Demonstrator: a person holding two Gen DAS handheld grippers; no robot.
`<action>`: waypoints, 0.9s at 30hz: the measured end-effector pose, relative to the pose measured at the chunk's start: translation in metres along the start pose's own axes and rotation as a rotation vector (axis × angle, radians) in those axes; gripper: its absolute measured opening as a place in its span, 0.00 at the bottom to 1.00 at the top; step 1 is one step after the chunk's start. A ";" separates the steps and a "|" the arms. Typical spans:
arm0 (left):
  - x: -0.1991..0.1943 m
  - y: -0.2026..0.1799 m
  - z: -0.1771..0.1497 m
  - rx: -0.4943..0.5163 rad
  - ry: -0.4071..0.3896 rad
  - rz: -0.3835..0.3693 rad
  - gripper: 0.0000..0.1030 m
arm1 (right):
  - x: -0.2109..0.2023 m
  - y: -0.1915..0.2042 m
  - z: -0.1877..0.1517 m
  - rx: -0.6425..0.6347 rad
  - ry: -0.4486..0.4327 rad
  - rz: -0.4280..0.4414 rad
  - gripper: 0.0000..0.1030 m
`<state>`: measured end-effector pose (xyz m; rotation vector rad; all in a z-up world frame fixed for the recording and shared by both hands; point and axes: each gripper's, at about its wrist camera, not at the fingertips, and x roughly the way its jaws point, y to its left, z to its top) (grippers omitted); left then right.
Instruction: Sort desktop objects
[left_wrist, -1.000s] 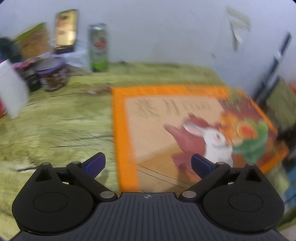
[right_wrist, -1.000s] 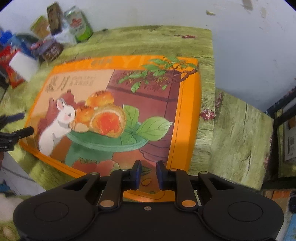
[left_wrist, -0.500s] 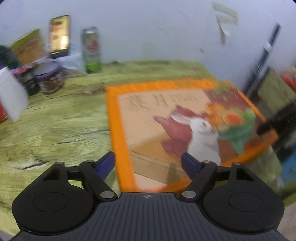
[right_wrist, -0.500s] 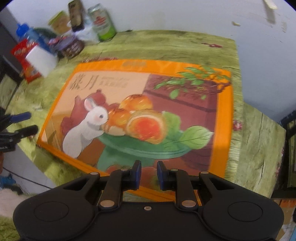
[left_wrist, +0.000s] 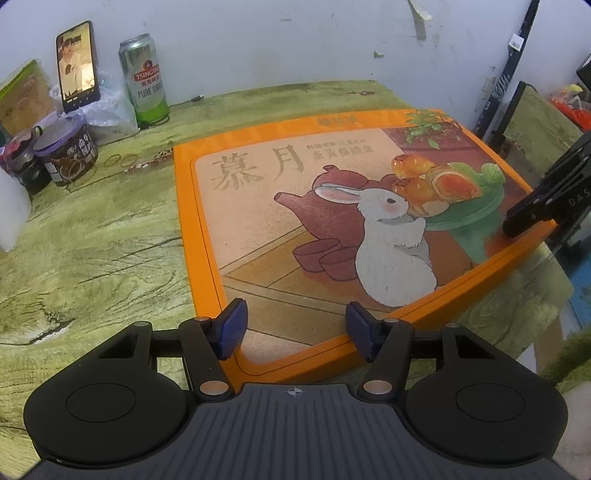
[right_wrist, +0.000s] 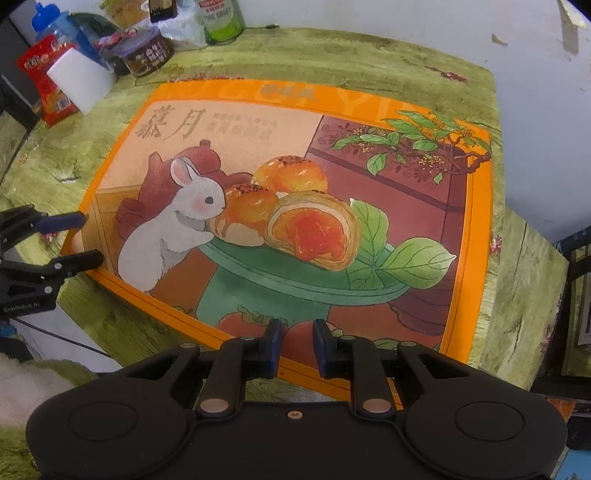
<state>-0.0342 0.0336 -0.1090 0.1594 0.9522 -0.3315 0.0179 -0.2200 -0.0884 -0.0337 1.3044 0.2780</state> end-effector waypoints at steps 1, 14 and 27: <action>0.000 0.000 0.000 0.000 -0.001 -0.001 0.58 | 0.001 0.002 0.001 -0.008 0.004 -0.007 0.18; -0.001 0.000 -0.003 0.007 -0.025 -0.007 0.58 | 0.003 0.012 0.001 -0.048 0.013 -0.058 0.18; 0.010 0.027 0.037 -0.027 -0.064 -0.051 0.58 | -0.013 -0.015 0.038 0.073 -0.044 -0.081 0.20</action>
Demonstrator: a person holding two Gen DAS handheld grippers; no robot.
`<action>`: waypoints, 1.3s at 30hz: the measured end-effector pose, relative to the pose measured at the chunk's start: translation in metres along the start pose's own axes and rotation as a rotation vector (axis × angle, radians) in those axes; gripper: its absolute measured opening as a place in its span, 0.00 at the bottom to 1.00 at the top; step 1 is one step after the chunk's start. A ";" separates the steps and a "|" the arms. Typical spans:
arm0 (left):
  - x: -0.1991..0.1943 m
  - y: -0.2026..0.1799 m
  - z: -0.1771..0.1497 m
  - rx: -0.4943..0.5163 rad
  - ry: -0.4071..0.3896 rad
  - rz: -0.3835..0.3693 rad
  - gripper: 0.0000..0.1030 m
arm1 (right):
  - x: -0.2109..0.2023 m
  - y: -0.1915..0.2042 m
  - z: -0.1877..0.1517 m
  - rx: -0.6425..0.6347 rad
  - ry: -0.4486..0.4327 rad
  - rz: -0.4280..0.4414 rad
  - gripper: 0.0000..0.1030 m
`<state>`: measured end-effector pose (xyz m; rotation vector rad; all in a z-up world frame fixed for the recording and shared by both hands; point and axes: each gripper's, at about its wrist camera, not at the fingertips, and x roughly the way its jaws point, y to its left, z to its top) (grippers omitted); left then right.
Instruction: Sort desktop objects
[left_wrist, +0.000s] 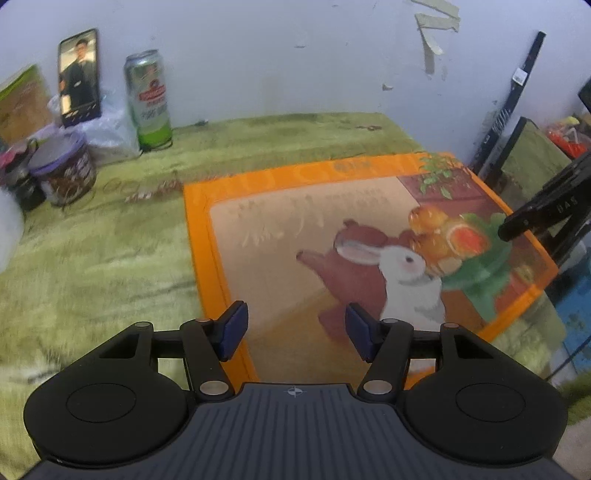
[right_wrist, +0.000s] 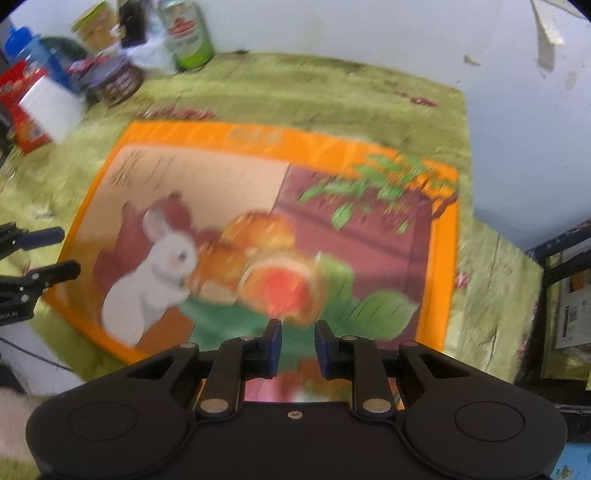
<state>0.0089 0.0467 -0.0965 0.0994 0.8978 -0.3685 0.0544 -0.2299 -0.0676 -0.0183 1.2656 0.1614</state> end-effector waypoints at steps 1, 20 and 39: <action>0.004 0.000 0.002 0.008 0.001 -0.002 0.58 | 0.003 -0.003 0.003 0.006 0.002 -0.011 0.20; 0.028 -0.016 0.000 0.072 0.021 0.041 0.60 | 0.033 -0.003 0.003 -0.065 0.051 -0.102 0.20; 0.058 0.022 0.066 -0.009 0.015 0.029 0.60 | 0.025 -0.038 0.070 0.049 -0.005 -0.051 0.21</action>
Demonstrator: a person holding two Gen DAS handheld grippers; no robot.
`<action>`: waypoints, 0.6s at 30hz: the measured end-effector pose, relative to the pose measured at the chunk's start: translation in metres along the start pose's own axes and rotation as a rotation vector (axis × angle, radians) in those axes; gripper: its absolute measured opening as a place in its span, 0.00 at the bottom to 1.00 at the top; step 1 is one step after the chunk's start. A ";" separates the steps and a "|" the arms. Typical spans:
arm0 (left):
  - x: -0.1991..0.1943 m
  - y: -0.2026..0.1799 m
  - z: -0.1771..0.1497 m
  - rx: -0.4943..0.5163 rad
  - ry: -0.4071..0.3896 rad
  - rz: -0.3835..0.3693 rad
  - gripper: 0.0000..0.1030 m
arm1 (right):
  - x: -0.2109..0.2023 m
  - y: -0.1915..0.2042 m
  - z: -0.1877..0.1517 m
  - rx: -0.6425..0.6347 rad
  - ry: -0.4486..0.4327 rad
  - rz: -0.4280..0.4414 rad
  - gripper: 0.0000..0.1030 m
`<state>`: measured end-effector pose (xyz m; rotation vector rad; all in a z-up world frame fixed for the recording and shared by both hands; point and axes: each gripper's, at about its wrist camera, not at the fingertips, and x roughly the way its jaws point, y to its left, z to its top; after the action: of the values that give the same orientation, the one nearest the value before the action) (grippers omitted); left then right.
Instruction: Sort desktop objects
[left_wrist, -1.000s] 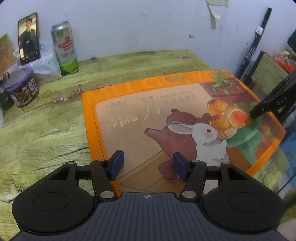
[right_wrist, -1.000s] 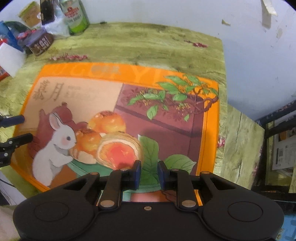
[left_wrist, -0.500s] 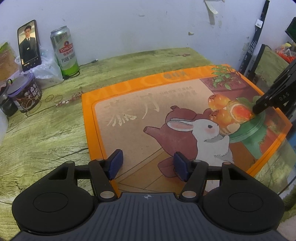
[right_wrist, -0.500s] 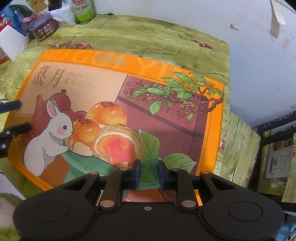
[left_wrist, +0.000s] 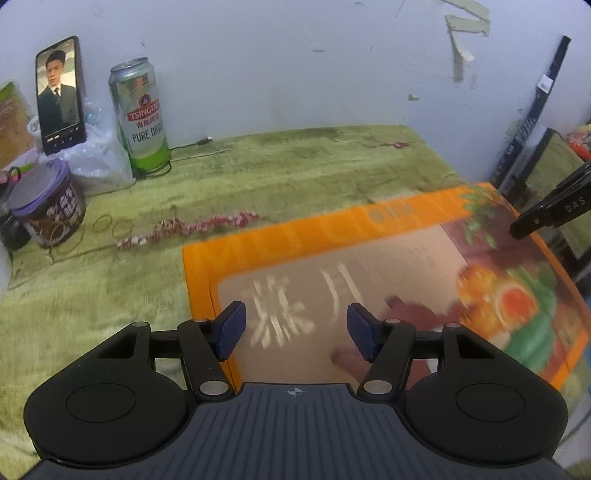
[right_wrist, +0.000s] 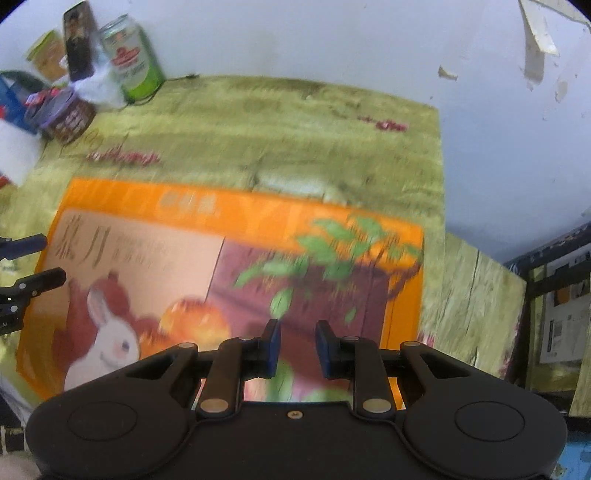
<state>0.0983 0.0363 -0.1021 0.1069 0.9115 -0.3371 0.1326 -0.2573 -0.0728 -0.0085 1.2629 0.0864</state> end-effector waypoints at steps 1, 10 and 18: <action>0.005 0.002 0.004 -0.001 0.003 0.000 0.60 | 0.003 -0.002 0.005 0.001 0.001 -0.004 0.21; 0.026 0.004 0.010 0.033 0.026 0.004 0.62 | 0.029 -0.009 0.028 -0.013 0.050 -0.031 0.21; 0.028 0.003 0.008 0.045 0.026 0.006 0.63 | 0.038 -0.004 0.027 -0.039 0.075 -0.051 0.21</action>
<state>0.1208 0.0308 -0.1198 0.1561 0.9290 -0.3511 0.1698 -0.2574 -0.1012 -0.0779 1.3350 0.0671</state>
